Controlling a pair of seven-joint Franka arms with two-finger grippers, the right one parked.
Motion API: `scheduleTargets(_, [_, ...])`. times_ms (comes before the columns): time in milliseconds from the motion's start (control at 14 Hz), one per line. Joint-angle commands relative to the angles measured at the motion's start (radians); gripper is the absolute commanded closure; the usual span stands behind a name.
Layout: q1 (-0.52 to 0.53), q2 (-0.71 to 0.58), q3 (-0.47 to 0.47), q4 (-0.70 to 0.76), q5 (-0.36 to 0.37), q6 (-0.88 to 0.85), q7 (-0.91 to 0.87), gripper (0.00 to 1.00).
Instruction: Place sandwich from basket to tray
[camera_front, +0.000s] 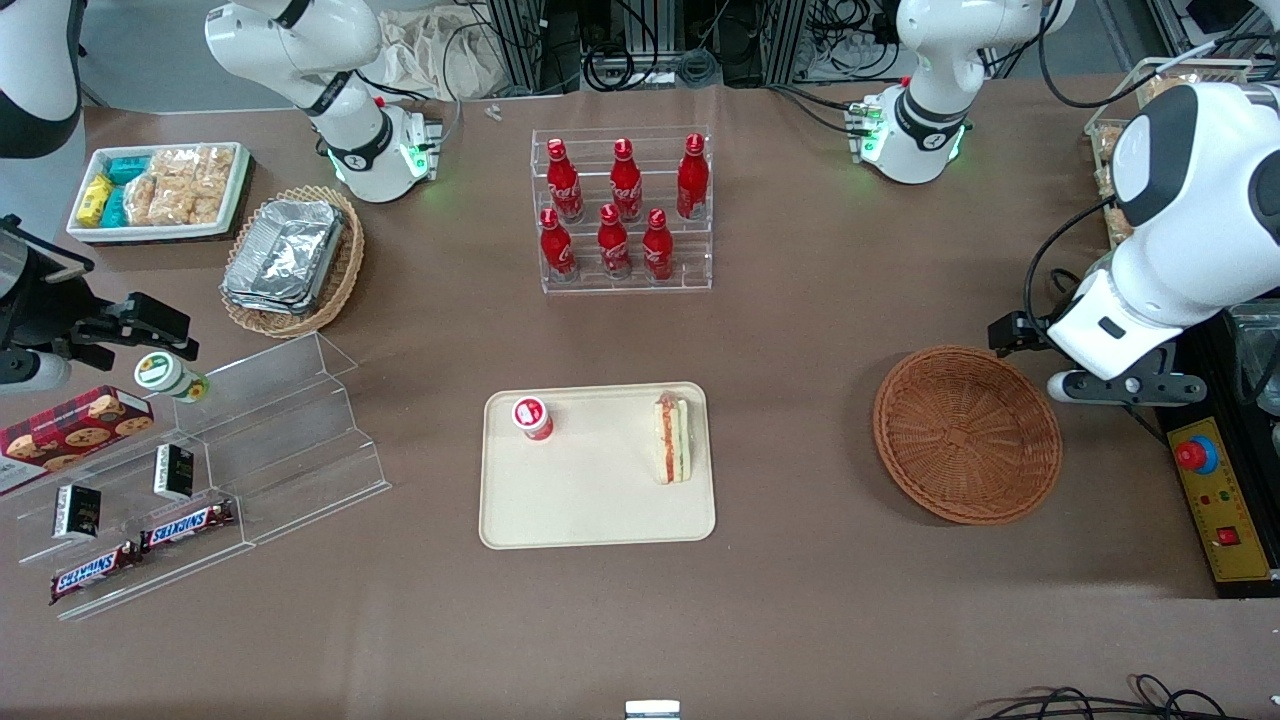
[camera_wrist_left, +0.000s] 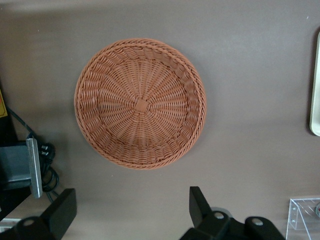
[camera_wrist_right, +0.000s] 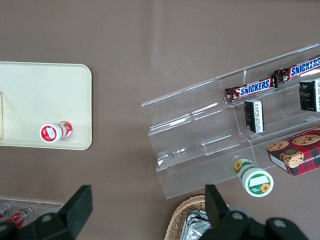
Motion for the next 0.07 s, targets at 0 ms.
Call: scheduleTargets(0, [0.000,0.088,0.004,0.149,-0.007,-0.100,0.016,0.00])
